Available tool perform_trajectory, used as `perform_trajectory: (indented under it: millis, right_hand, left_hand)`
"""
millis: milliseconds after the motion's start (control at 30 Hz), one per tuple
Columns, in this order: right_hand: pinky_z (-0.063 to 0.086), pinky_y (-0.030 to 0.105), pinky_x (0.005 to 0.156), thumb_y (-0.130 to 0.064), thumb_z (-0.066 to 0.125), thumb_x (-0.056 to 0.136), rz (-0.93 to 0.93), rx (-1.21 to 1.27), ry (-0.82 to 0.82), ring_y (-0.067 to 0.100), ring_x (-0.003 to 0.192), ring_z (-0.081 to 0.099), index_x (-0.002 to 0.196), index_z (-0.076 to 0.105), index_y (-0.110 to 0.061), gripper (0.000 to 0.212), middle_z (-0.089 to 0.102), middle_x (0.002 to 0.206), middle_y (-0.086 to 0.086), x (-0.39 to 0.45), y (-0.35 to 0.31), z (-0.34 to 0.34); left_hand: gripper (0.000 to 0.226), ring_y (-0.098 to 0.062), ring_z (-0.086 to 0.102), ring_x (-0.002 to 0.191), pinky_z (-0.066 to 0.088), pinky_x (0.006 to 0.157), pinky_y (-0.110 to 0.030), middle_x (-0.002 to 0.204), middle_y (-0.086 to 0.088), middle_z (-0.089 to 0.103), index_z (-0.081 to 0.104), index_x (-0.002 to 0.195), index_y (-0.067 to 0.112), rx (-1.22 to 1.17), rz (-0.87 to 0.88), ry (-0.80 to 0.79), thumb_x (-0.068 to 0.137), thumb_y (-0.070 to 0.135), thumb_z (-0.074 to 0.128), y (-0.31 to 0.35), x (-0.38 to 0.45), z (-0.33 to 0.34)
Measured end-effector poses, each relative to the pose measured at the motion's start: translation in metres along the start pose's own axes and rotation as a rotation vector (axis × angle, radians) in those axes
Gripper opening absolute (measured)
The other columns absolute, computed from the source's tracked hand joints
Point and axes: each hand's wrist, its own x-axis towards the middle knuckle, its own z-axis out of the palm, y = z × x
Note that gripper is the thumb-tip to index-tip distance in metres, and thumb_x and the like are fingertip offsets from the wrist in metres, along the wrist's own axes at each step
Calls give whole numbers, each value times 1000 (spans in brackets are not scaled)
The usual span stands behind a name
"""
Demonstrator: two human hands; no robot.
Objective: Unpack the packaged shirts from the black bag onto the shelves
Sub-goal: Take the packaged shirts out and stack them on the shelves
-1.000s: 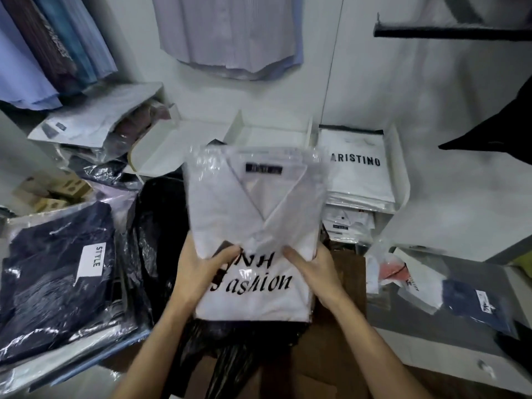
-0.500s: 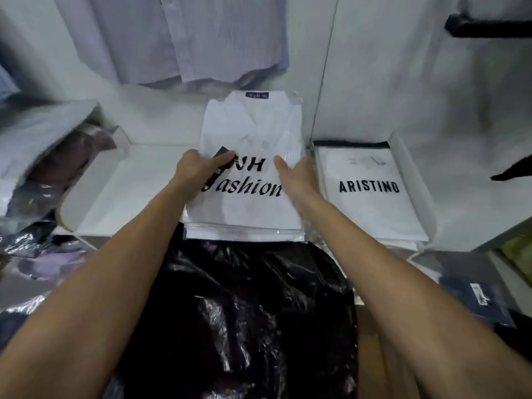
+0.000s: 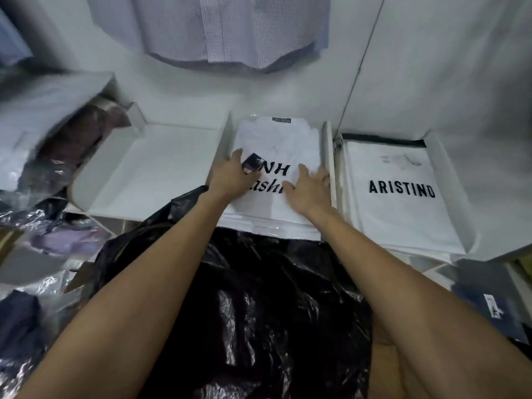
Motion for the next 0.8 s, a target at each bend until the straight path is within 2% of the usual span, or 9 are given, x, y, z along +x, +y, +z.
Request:
perform_trajectory:
  millis: [67,133,200,267,367,567,700,767,800]
  right_hand:
    - [24,48,123,-48,46,103,-109,45,72,41,149,20,154,39,-20,58,19,163,21,-31,-9,-3]
    - [33,43,117,-46,50,102,-208,235,94,31,140,38,144,52,-21,49,38,153,12,-66,-21,-4]
    - [41,35,108,-44,52,102,-278,465,22,22,130,50,136,58,-19,41,52,140,6,-105,-36,-3]
    - [48,34,101,-45,51,103,-296,645,-129,16,121,58,132,58,-21,38,60,130,-2,-147,-52,0]
    - [54,39,99,-49,52,102,-279,802,-345,13,108,66,125,59,-30,31,66,120,-6,-206,-72,15]
    - [58,33,92,-33,50,107,-262,964,-687,23,106,70,147,46,-10,46,66,125,8,-294,-117,51]
    - [52,35,105,-26,54,106,-233,959,-794,26,119,65,145,47,-8,43,62,135,17,-333,-153,84]
    - [46,29,107,-25,58,104,-247,913,-788,18,120,62,134,56,-13,31,64,132,9,-346,-175,107]
    - [45,25,102,-25,59,103,-245,878,-763,12,113,63,127,58,-16,25,67,123,0,-350,-183,118]
  left_hand:
    - [70,-22,51,131,39,105,-28,145,-7,51,39,153,12,-91,66,98,94,35,68,7,-45,-10]
    - [61,-19,53,126,38,98,-24,139,-6,54,45,149,14,-161,69,126,94,28,69,7,-94,-20]
    - [56,-23,58,122,43,98,-29,133,-9,62,50,144,15,-195,42,161,92,24,69,5,-143,-32]
    - [50,-18,61,119,44,98,-26,129,-4,65,56,138,15,-213,3,220,90,21,70,0,-190,-47]
    - [44,-12,59,116,43,101,-24,124,1,64,60,133,17,-223,-80,269,90,18,70,-18,-255,-71]
    - [39,-12,61,111,46,97,-29,119,1,67,64,127,19,-203,-253,407,89,19,71,-90,-348,-134]
    - [33,-15,65,107,49,95,-33,113,3,71,68,120,19,-142,-314,488,87,18,68,-148,-394,-170]
    - [38,-19,66,109,50,98,-36,117,-4,72,68,119,19,-136,-358,532,81,21,68,-186,-409,-182]
    - [44,-23,64,110,50,98,-36,120,-8,70,66,123,20,-119,-414,539,80,25,71,-205,-416,-188]
